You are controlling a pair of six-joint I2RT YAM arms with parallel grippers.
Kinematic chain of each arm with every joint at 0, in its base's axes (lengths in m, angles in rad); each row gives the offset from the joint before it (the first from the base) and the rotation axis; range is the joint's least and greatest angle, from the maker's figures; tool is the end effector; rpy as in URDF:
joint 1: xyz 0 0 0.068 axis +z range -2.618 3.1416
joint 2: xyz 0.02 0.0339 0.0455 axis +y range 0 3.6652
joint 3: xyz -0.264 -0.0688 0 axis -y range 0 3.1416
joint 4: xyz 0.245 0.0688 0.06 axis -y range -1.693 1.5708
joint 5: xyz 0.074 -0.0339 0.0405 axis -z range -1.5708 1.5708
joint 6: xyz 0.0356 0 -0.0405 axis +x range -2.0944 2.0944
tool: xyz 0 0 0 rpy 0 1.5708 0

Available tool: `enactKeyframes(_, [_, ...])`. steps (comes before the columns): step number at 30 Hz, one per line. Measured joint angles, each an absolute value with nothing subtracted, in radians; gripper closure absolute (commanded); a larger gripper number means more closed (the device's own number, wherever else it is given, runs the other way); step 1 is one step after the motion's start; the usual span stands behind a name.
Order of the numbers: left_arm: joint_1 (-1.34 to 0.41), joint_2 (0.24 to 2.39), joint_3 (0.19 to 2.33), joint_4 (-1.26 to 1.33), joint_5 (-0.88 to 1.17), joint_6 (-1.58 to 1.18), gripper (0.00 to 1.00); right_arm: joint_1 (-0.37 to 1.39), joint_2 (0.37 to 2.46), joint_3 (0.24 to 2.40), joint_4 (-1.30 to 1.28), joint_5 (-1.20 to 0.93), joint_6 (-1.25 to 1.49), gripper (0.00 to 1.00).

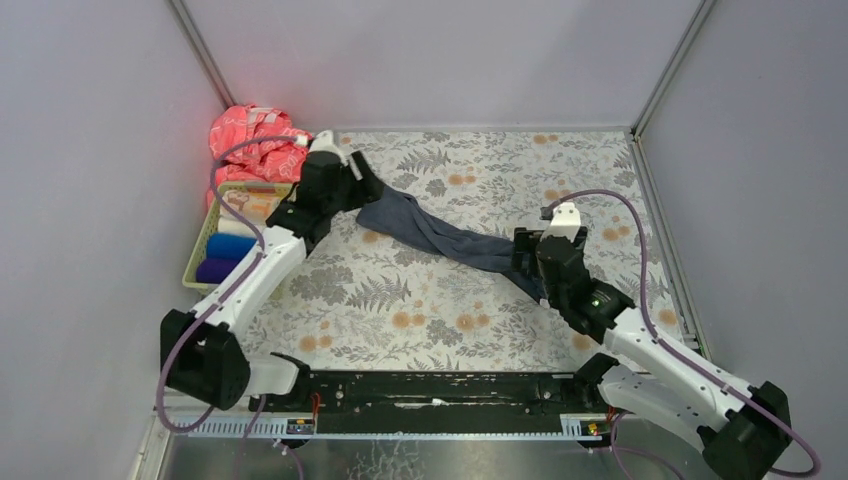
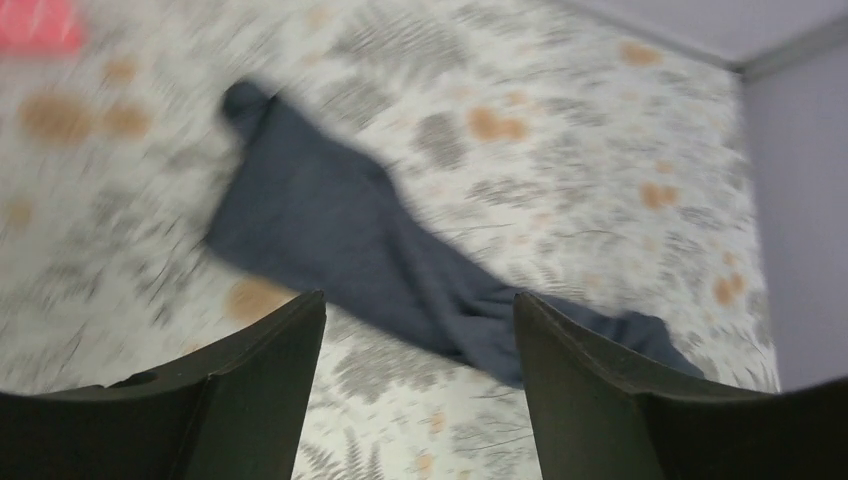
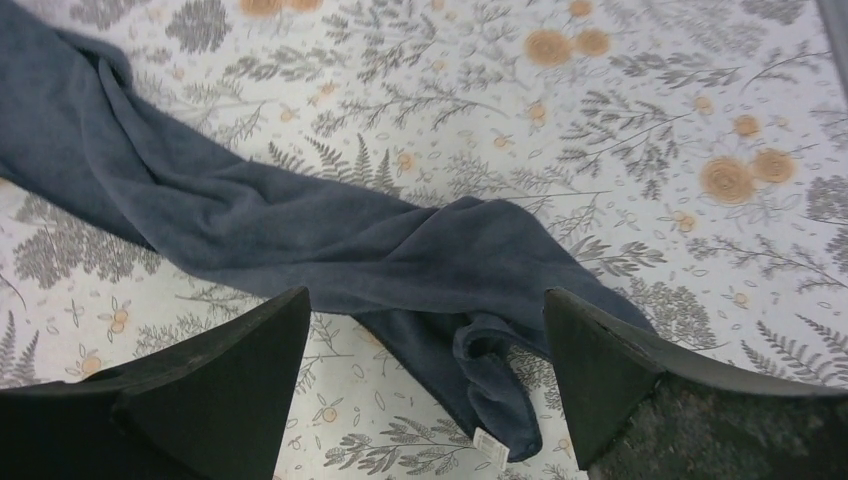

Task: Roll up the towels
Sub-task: Flatten out the towel at the center of the board.

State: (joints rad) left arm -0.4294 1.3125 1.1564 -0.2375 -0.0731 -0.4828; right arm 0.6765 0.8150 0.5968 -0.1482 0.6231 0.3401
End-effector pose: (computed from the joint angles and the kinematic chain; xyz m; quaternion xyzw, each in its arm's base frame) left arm 0.2784 -0.1246 0.3479 -0.0425 0.8303 -0.2171 0.5115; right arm 0.1590 0.1010 0.2743 0.0399 0.8024 0.0417 0.5940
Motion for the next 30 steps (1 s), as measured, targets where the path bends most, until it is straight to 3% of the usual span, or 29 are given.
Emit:
enactKeyframes(5, [-0.216,1.398,0.993,-0.239,0.033,-0.619,0.33,0.677,0.894,0.597,-0.138,0.576,0.343,0.06])
enactKeyframes(13, [-0.127,1.603,0.989,-0.206,0.091,-0.7,0.37,0.63,0.95,0.597,-0.146,0.542,0.381,0.06])
enactKeyframes(23, [-0.116,1.851,1.098,-0.192,0.136,-0.732,0.47,0.296,1.045,0.607,-0.252,0.342,0.514,0.03])
enactKeyframes(27, [-0.116,1.877,1.108,-0.164,0.17,-0.743,0.62,0.172,1.087,0.606,-0.295,0.272,0.588,0.09])
enactKeyframes(30, [-0.116,1.891,1.108,-0.154,0.187,-0.751,0.85,0.078,1.09,0.58,-0.291,0.206,0.641,0.13])
